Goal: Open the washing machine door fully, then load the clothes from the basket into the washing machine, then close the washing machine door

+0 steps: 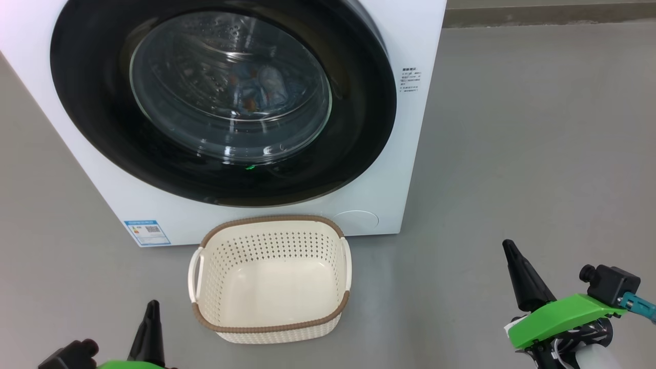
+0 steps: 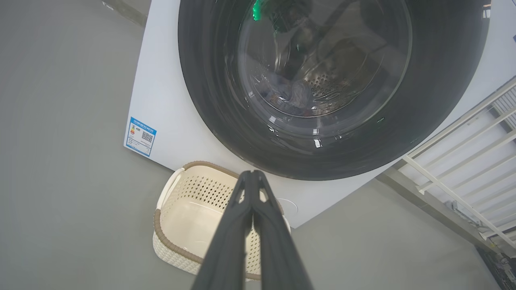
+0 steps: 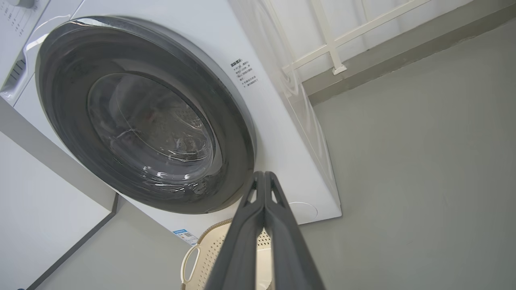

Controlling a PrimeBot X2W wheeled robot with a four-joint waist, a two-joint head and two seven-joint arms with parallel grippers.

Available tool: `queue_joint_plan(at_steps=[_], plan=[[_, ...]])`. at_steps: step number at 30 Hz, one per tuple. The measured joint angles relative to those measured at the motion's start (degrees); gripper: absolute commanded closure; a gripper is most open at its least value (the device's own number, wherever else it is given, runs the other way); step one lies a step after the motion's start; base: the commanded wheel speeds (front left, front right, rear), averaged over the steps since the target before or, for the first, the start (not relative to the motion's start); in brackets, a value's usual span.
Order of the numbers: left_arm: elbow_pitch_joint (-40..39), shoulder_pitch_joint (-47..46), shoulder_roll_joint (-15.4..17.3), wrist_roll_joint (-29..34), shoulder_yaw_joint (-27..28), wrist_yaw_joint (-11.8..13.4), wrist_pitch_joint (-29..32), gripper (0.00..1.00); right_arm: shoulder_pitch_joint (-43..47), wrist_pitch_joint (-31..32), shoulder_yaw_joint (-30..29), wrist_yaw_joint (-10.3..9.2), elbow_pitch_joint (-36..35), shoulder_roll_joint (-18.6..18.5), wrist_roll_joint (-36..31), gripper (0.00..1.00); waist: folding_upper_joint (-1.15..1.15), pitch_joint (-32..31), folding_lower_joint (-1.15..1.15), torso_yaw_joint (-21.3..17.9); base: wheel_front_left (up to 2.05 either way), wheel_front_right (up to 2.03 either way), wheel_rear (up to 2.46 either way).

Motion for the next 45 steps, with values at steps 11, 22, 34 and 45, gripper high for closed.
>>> queue_joint_plan(at_steps=[11,22,34,45], plan=[[0.0,-0.02,0.0,-5.88,0.66,0.0,1.71,1.0,0.09,1.8,-1.41,0.0,-0.51,0.81,6.06,1.0,0.0,-0.1,0.0,0.22,0.0,0.0,0.0],[0.0,-0.19,0.0,-12.54,1.26,0.0,3.71,1.0,0.21,3.86,-3.08,-0.01,-0.87,1.49,12.55,1.0,0.0,-0.21,-0.01,0.47,0.0,0.0,0.0],[-0.01,-0.54,0.0,-19.04,1.88,0.01,5.75,1.0,1.34,5.86,-4.76,-0.05,-1.44,2.48,18.41,1.0,0.0,-0.32,0.0,0.71,0.0,0.0,0.0],[-0.07,-1.28,0.0,-24.57,2.57,0.01,7.53,1.0,1.35,7.64,-6.35,-0.05,-1.81,3.15,24.16,1.0,0.0,-0.43,-0.01,0.93,0.0,0.0,0.0]])
